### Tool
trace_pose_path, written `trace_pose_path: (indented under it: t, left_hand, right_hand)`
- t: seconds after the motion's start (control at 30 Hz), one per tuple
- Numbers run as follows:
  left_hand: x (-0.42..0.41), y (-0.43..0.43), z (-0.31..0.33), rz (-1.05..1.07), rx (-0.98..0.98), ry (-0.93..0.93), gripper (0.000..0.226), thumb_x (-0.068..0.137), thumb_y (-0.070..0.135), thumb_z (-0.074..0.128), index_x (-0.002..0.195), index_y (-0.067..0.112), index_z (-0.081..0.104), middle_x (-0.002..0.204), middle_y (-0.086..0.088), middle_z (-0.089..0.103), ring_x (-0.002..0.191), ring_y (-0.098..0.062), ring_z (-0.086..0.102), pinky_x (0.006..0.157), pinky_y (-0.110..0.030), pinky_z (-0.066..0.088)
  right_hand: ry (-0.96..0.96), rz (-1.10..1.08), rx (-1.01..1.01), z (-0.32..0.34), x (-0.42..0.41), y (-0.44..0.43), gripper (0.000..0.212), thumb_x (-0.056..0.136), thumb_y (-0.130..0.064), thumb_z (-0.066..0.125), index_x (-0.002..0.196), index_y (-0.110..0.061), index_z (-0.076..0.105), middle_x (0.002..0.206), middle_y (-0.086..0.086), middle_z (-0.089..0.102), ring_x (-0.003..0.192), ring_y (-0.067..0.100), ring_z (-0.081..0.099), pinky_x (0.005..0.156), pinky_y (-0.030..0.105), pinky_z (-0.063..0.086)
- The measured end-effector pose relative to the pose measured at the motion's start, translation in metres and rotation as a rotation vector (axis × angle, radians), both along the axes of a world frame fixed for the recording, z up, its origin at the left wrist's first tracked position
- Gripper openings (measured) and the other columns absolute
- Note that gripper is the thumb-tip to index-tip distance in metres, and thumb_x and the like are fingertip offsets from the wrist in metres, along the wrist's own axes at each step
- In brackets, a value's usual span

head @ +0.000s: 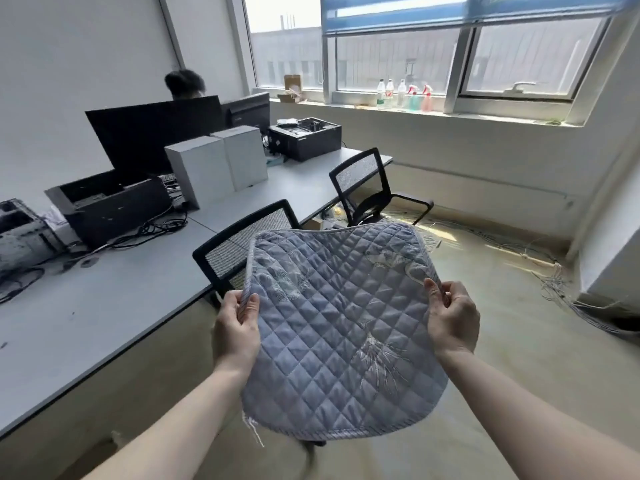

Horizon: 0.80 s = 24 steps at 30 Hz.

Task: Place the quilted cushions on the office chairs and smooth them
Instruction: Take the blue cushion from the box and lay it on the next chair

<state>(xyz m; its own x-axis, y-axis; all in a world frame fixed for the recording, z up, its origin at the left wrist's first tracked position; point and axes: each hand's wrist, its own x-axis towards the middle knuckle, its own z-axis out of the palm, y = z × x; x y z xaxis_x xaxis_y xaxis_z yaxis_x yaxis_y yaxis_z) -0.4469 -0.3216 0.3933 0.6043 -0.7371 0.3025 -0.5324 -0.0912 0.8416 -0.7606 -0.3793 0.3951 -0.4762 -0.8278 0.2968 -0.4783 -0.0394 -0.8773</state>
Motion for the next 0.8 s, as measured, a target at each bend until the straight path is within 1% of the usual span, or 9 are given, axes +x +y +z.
trace_pose_path:
  t: [0.03, 0.1, 0.23, 0.33, 0.4, 0.47, 0.57, 0.67, 0.8]
  left_hand:
    - [-0.014, -0.004, 0.002, -0.016, 0.007, 0.008, 0.021, 0.093, 0.046, 0.057, 0.085, 0.028, 0.052, 0.065, 0.01, 0.061, 0.055, -0.008, 0.054, 0.048, -0.023, 0.036]
    - [-0.046, -0.012, 0.006, -0.056, -0.002, 0.027, 0.021, 0.093, 0.045, 0.057, 0.084, 0.027, 0.053, 0.066, 0.01, 0.06, 0.055, -0.009, 0.053, 0.049, -0.025, 0.036]
    - [-0.104, -0.022, 0.013, -0.14, -0.018, 0.05, 0.018, 0.094, 0.04, 0.058, 0.082, 0.028, 0.052, 0.068, 0.01, 0.061, 0.057, -0.004, 0.054, 0.049, -0.02, 0.038]
    - [-0.144, -0.031, 0.018, -0.208, -0.02, 0.059, 0.016, 0.095, 0.037, 0.058, 0.086, 0.024, 0.054, 0.073, 0.01, 0.062, 0.061, -0.006, 0.056, 0.053, -0.019, 0.04]
    - [-0.17, -0.038, 0.023, -0.247, -0.016, 0.071, 0.017, 0.095, 0.036, 0.058, 0.09, 0.02, 0.056, 0.074, 0.008, 0.063, 0.062, -0.007, 0.057, 0.055, -0.02, 0.043]
    - [-0.195, -0.046, 0.027, -0.291, -0.019, 0.086, 0.018, 0.095, 0.035, 0.058, 0.093, 0.017, 0.057, 0.074, 0.005, 0.063, 0.061, -0.01, 0.057, 0.058, -0.025, 0.046]
    - [-0.225, -0.057, 0.03, -0.345, -0.019, 0.086, 0.016, 0.095, 0.035, 0.058, 0.093, 0.018, 0.056, 0.074, 0.006, 0.064, 0.059, -0.005, 0.057, 0.055, -0.02, 0.043]
    - [-0.249, -0.072, 0.03, -0.387, -0.015, 0.105, 0.017, 0.095, 0.036, 0.058, 0.093, 0.019, 0.057, 0.073, 0.006, 0.064, 0.059, -0.005, 0.057, 0.055, -0.022, 0.044]
    - [-0.276, -0.095, 0.027, -0.442, -0.015, 0.112, 0.012, 0.095, 0.037, 0.059, 0.092, 0.026, 0.057, 0.076, 0.011, 0.064, 0.065, -0.002, 0.06, 0.057, -0.016, 0.043]
  right_hand:
    - [-0.003, -0.024, -0.002, 0.001, -0.016, 0.001, 0.031, 0.093, -0.044, 0.059, 0.085, -0.014, 0.059, 0.078, 0.011, 0.067, 0.074, 0.033, 0.062, 0.062, 0.032, 0.037]
    - [-0.009, -0.065, 0.001, 0.003, -0.048, 0.004, 0.03, 0.093, -0.045, 0.059, 0.084, -0.016, 0.057, 0.076, 0.008, 0.064, 0.075, 0.034, 0.062, 0.062, 0.032, 0.036]
    - [-0.006, -0.14, -0.012, 0.004, -0.108, 0.008, 0.031, 0.093, -0.045, 0.059, 0.086, -0.015, 0.06, 0.083, 0.015, 0.07, 0.078, 0.037, 0.064, 0.064, 0.032, 0.038]
    - [0.0, -0.192, -0.025, 0.004, -0.149, 0.012, 0.033, 0.092, -0.045, 0.06, 0.087, -0.012, 0.062, 0.084, 0.018, 0.071, 0.079, 0.038, 0.065, 0.063, 0.032, 0.038]
    - [0.005, -0.222, -0.029, 0.005, -0.175, 0.014, 0.035, 0.092, -0.045, 0.06, 0.088, -0.01, 0.063, 0.085, 0.019, 0.071, 0.079, 0.04, 0.065, 0.063, 0.033, 0.039]
    - [0.002, -0.257, -0.031, 0.006, -0.198, 0.016, 0.036, 0.092, -0.045, 0.06, 0.088, -0.01, 0.063, 0.085, 0.021, 0.071, 0.08, 0.041, 0.064, 0.064, 0.034, 0.04]
    - [-0.005, -0.3, -0.034, 0.006, -0.227, 0.017, 0.035, 0.092, -0.044, 0.061, 0.089, -0.009, 0.063, 0.086, 0.022, 0.071, 0.08, 0.042, 0.065, 0.064, 0.034, 0.039]
    - [-0.004, -0.341, -0.038, 0.005, -0.249, 0.017, 0.037, 0.092, -0.043, 0.061, 0.089, -0.007, 0.064, 0.086, 0.022, 0.071, 0.08, 0.041, 0.064, 0.064, 0.033, 0.037]
    - [0.003, -0.399, -0.031, 0.003, -0.274, 0.015, 0.039, 0.092, -0.044, 0.06, 0.089, -0.005, 0.063, 0.086, 0.023, 0.07, 0.081, 0.042, 0.064, 0.066, 0.037, 0.041]
